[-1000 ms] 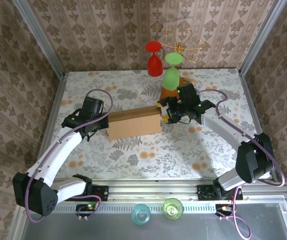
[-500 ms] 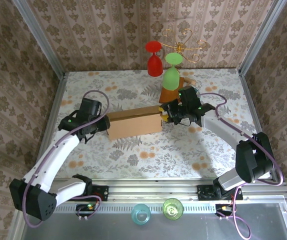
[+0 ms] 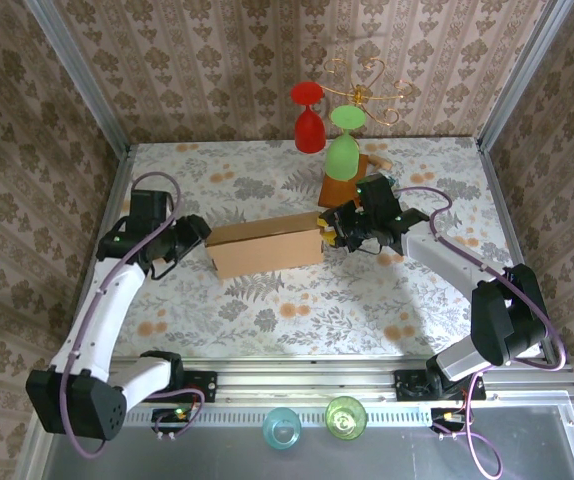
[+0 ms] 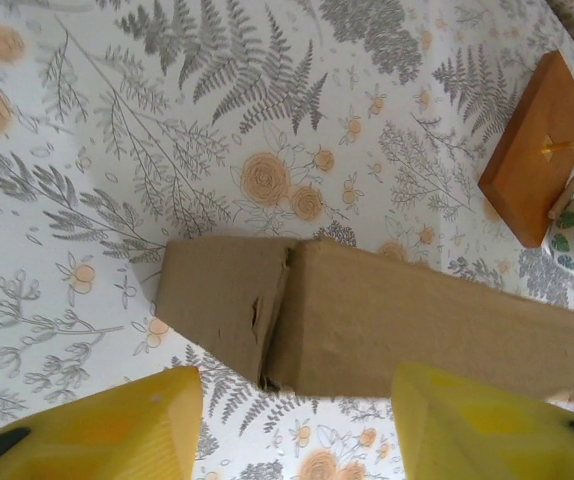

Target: Fold the paper box

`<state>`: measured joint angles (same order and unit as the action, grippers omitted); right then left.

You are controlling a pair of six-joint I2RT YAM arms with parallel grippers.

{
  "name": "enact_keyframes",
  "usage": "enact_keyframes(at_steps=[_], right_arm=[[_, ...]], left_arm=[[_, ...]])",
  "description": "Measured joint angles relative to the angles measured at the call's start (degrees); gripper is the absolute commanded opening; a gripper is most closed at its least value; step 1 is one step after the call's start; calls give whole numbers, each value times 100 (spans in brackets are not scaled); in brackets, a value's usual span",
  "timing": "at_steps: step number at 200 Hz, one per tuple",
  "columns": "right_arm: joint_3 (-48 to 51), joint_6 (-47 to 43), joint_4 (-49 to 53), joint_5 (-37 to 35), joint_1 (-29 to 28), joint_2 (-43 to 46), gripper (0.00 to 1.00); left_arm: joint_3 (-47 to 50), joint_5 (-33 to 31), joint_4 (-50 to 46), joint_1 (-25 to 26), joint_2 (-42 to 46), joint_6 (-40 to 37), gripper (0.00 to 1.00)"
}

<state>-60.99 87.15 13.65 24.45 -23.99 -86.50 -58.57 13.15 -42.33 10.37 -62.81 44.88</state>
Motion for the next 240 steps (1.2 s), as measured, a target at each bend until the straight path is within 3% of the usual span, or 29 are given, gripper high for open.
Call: enact_keyframes(at_steps=[46, 68, 99, 127, 159, 182, 203, 221, 225, 229, 231, 234, 240], right_arm=[[28, -37, -22, 13, 11, 0, 34], [26, -184, -15, 31, 28, 0, 33], [-20, -817, 144, 70, 87, 2, 33], [15, -2057, 496, -9, 166, 208, 32], [992, -3351, 713, -92, 188, 1318, 34], [1845, -3735, 1062, -203, 164, 2129, 36], [2308, -3810, 1392, -382, 160, 2389, 42], [2297, -3871, 1655, -645, 160, 2483, 55], [2232, -3917, 1768, -730, 160, 2503, 60], [2153, -3880, 1873, -835, 160, 2516, 88], [2094, -3932, 1945, -883, 160, 2518, 97], [2006, -3943, 2031, -977, 160, 2518, 100], [1773, -3969, 2225, -1191, 160, 2518, 100]], left_arm=[[485, 387, 625, -72, -289, 118, 20], [706, 463, 890, -74, -76, 195, 13], [876, 520, 1049, -17, 98, 208, 9], [1128, 476, 1276, 313, 345, 203, 7], [1731, 293, 1488, 887, 1113, 192, 8], [2435, 289, 1443, 1211, 1810, 376, 8], [2894, 221, 1246, 1316, 2162, 603, 12], [2887, 111, 1093, 1329, 2253, 741, 26], [2837, 55, 1058, 1327, 2251, 782, 30], [2769, 31, 1014, 1322, 2227, 734, 33], [2721, 2, 990, 1314, 2208, 778, 35], [2643, -15, 953, 1311, 2179, 776, 40], [2461, -74, 890, 1283, 2087, 776, 61]])
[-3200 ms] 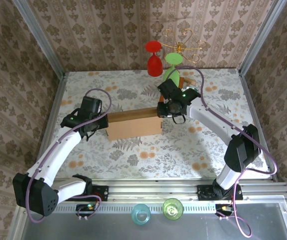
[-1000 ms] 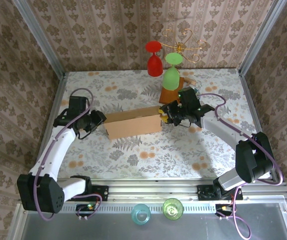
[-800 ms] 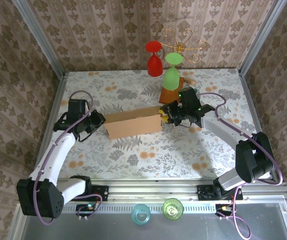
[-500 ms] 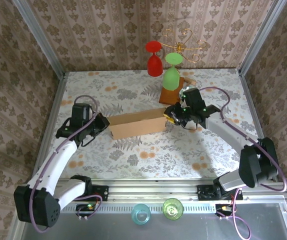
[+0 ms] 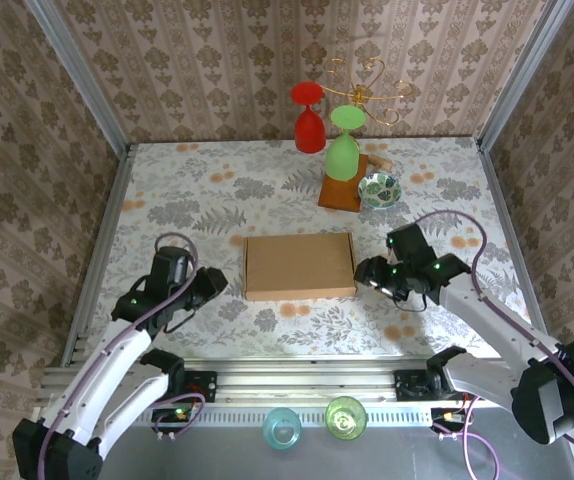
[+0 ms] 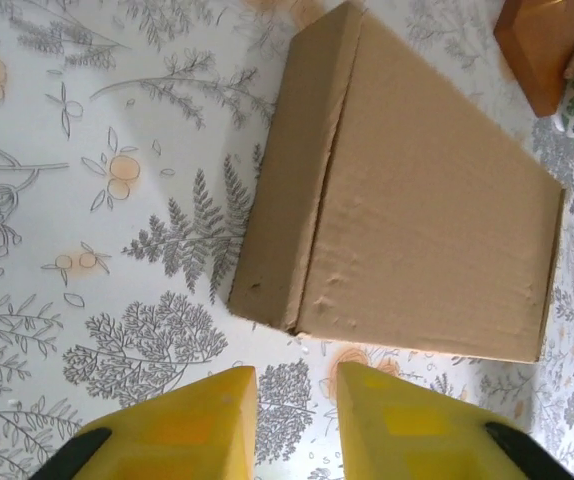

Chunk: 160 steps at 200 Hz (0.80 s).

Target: Fold the paper box

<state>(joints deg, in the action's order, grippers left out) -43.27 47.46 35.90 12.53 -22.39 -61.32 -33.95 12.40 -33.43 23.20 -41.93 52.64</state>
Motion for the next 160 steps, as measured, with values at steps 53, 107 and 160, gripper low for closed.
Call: enact_keyframes(at_steps=[53, 107, 160], right_arm=[[-1469, -758, 186, -2881, 39, 667, 100], [1565, -3257, -3506, -4559, 645, 754, 100], [2162, -3998, -5508, -3825, 1106, -785, 100]], left_arm=[[-1637, -1191, 15, -1132, -975, -614, 100], [-282, -4190, 1462, -863, -903, -2822, 100], [1047, -3869, 3705, -1213, -1926, -4472, 100]])
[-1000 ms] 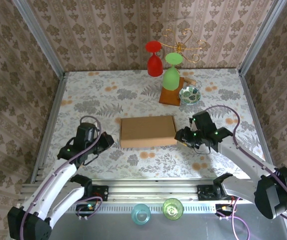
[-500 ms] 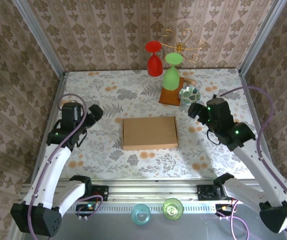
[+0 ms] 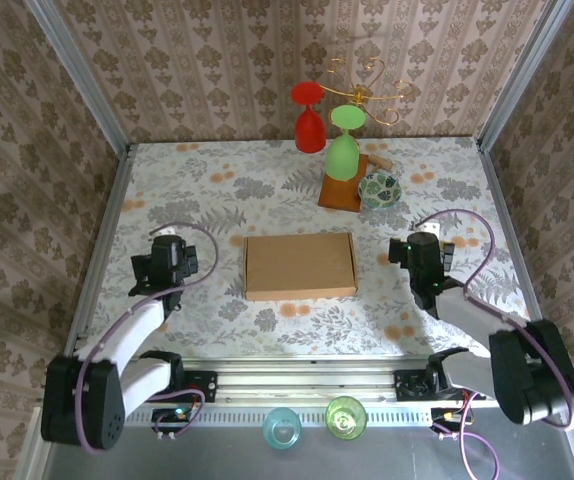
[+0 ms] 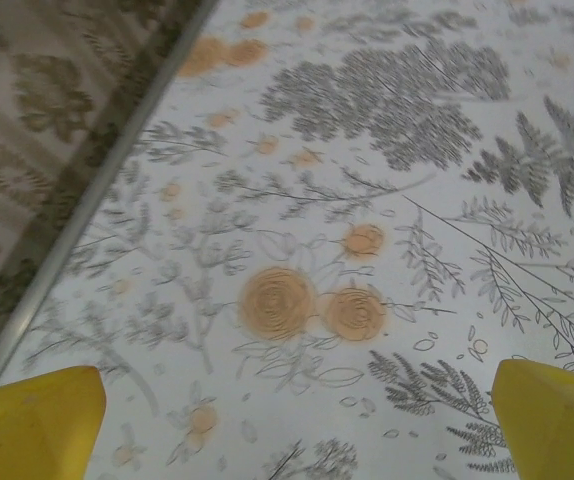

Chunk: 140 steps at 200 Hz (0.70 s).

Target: Fold the paper box

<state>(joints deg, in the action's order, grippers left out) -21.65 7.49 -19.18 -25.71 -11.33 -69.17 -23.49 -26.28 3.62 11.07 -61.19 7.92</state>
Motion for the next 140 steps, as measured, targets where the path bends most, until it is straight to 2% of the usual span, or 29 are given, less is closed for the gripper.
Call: enact_keyframes(at_steps=[47, 64, 78, 92, 107, 140], right_arm=[[-87, -577, -1672, 1038, 461, -1132, 100], [33, -584, -2409, 1370, 741, -1427, 100], [243, -581, -3016, 1510, 876, -1683, 100], [326, -579, -3077, 1600, 905, -1799, 100], [225, -560, -3018, 1611, 905, -1832, 100], [-48, -535, -3029, 1611, 905, -1834, 100]], left_arm=[[-59, 713, 2013, -341, -1790, -632, 100], [-190, 973, 2656, -442, -2179, -894, 100], [-72, 1191, 3534, -551, -2450, -975, 100], [291, 1364, 4463, -706, -2693, -1012, 100], [516, 1473, 4671, -831, -2776, -1012, 100], [321, 1591, 4817, -905, -2806, -1005, 100]])
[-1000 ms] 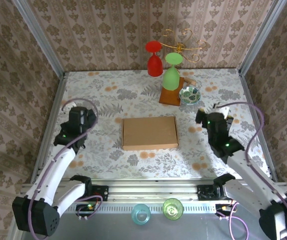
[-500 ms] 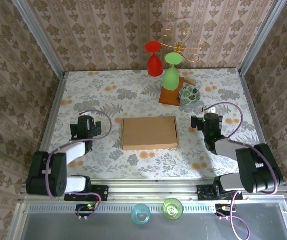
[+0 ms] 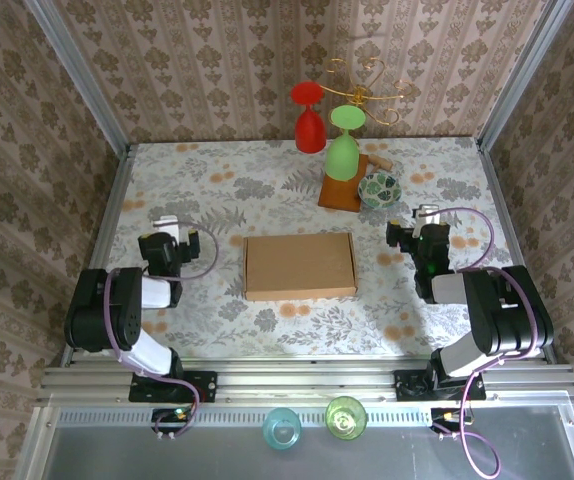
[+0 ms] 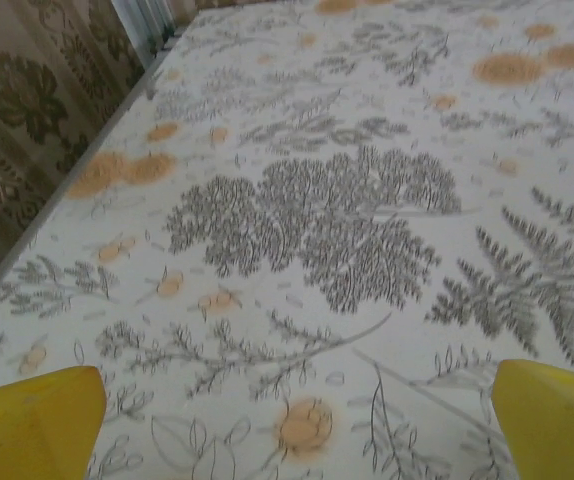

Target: Fold the paper box

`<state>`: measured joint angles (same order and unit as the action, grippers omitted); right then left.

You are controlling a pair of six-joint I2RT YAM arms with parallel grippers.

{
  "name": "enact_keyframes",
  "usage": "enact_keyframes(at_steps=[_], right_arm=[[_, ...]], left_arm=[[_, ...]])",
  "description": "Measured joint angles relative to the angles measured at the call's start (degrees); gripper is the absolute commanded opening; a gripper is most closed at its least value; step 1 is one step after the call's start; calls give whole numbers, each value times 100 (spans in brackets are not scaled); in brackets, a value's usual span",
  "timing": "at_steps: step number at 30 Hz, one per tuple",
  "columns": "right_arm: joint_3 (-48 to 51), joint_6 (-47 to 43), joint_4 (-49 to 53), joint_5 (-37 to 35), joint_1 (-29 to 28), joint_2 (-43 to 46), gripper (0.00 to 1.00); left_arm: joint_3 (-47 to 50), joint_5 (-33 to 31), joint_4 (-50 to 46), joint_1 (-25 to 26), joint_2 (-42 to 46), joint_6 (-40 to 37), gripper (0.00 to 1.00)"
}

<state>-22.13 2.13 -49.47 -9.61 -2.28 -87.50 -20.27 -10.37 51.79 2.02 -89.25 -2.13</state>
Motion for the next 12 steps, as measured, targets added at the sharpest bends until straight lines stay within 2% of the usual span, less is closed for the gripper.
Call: enact_keyframes(at_steps=[12], right_arm=[[-2, -2, -7, 0, -2, 0, 100]], left_arm=[[-11, 31, 142, -20, 0, 0, 100]])
